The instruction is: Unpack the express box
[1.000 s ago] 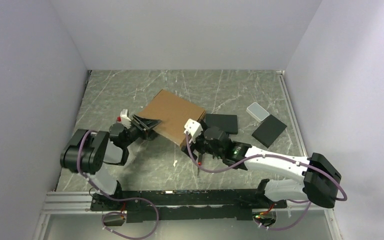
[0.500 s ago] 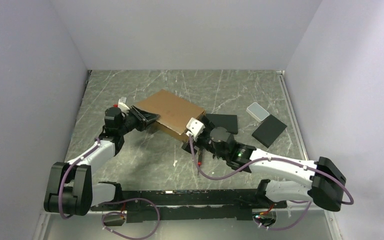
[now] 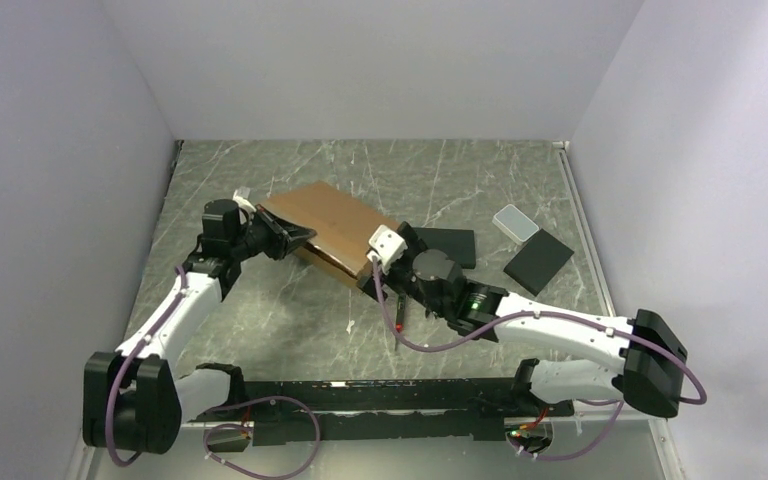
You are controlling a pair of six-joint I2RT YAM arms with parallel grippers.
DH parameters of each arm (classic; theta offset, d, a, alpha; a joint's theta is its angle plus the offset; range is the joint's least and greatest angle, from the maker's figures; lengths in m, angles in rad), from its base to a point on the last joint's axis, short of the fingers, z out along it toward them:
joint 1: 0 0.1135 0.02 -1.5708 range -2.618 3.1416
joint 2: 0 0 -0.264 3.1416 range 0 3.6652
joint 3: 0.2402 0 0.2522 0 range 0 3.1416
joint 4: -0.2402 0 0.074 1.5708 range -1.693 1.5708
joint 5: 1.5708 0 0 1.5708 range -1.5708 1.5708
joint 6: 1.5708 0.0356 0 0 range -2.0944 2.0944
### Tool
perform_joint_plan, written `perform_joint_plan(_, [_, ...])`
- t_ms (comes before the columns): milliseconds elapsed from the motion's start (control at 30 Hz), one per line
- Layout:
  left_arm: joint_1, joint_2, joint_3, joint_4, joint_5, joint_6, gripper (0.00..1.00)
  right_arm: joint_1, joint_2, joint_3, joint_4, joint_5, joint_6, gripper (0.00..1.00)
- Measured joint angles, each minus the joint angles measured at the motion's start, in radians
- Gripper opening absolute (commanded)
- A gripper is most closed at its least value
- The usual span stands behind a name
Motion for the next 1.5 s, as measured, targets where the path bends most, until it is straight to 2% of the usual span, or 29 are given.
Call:
perform_joint_plan(100, [0.000, -0.040, 0.011, -0.083, -0.008, -0.002, 0.00, 0.037, 0.044, 0.052, -0.007, 0.037, 0.031, 1.00])
perform_joint_plan(267, [0.000, -0.055, 0.100, -0.305, -0.029, -0.001, 0.00, 0.167, 0.089, 0.092, 0.007, 0.111, 0.040, 1.00])
perform_joint_plan(500, [0.000, -0.025, 0.242, -0.531, -0.053, 0.022, 0.00, 0.209, 0.407, 0.486, -0.197, 0.371, 0.053, 0.98])
perform_joint_plan(633, [0.000, -0.012, 0.271, -0.601, -0.068, 0.036, 0.00, 0.221, 0.520, 0.576, -0.240, 0.543, -0.027, 0.89])
perform_joint_plan(767, [0.002, 0.006, 0.295, -0.656, -0.078, 0.051, 0.00, 0.230, 0.614, 0.655, -0.325, 0.629, -0.074, 0.72])
perform_joint_plan(933, [0.003, 0.010, 0.305, -0.681, -0.084, 0.057, 0.00, 0.238, 0.685, 0.747, -0.426, 0.654, -0.082, 0.30])
perform_joint_plan(1000, [0.002, 0.009, 0.317, -0.683, -0.080, 0.058, 0.13, 0.248, 0.688, 0.753, -0.450, 0.653, -0.074, 0.17])
perform_joint_plan(1067, [0.001, 0.009, 0.329, -0.689, -0.077, 0.067, 0.35, 0.252, 0.688, 0.761, -0.469, 0.649, -0.063, 0.10])
perform_joint_plan(1133, [0.002, 0.008, 0.344, -0.704, -0.086, 0.089, 0.61, 0.252, 0.687, 0.776, -0.495, 0.649, -0.054, 0.05])
perform_joint_plan(1233, [0.015, 0.003, 0.377, -0.745, -0.120, 0.137, 0.85, 0.246, 0.687, 0.817, -0.548, 0.652, -0.031, 0.03])
perform_joint_plan(1367, [0.059, -0.029, 0.451, -0.824, -0.180, 0.222, 0.96, 0.227, 0.687, 0.916, -0.662, 0.627, 0.051, 0.00])
perform_joint_plan(1500, [0.083, -0.119, 0.554, -0.888, -0.325, 0.320, 0.98, 0.191, 0.684, 1.022, -0.779, 0.552, 0.192, 0.00])
